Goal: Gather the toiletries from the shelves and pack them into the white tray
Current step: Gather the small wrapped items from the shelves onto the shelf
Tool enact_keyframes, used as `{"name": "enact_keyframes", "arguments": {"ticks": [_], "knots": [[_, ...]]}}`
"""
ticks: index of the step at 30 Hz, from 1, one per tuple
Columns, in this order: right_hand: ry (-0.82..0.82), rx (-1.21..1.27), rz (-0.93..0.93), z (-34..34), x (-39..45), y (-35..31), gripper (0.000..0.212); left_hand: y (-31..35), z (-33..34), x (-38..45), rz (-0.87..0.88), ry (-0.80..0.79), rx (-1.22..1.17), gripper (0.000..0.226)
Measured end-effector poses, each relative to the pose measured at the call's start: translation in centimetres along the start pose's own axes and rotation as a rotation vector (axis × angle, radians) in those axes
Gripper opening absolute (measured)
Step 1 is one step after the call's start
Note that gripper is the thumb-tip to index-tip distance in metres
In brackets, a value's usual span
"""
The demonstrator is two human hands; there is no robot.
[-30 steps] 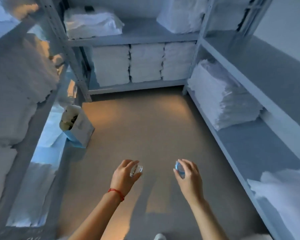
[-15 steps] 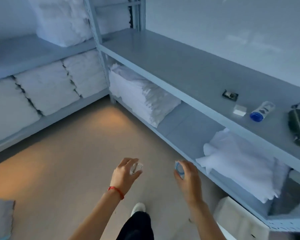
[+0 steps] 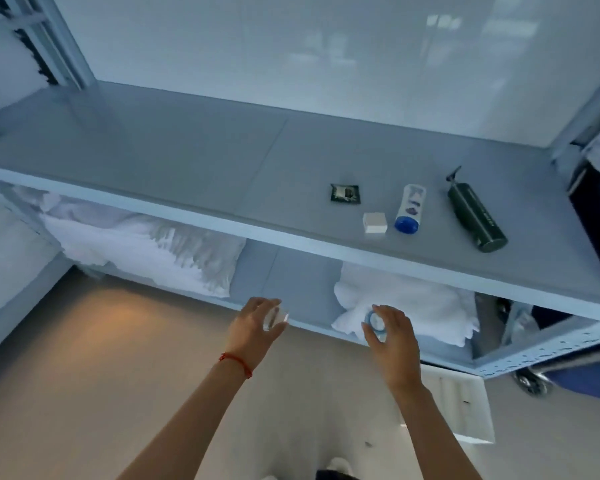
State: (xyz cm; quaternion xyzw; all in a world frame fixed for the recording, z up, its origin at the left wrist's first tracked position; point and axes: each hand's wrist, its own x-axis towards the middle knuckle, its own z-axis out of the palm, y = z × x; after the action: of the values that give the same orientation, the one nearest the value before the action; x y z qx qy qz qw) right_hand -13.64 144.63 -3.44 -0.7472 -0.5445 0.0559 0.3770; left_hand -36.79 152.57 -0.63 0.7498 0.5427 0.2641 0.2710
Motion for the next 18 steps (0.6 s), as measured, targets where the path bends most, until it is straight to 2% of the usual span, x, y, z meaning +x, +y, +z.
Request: {"name": "enact_keyframes", "arguments": {"ticks": [4, 11, 18], "knots": [[0.051, -0.018, 0.063, -0.7, 4.3, 3.7, 0.033, 2.0, 3.1, 6.0, 0.039, -0.046, -0.006, 0.037], [0.048, -0.061, 0.087, -1.6, 11.8, 9.6, 0.030, 4.9, 8.3, 14.8, 0.041, -0.057, 0.034, 0.039], [-0.036, -0.074, 0.108, -0.6, 17.3, 13.6, 0.030, 6.2, 11.5, 21.8, 0.029, -0.082, 0.047, 0.039]]}}
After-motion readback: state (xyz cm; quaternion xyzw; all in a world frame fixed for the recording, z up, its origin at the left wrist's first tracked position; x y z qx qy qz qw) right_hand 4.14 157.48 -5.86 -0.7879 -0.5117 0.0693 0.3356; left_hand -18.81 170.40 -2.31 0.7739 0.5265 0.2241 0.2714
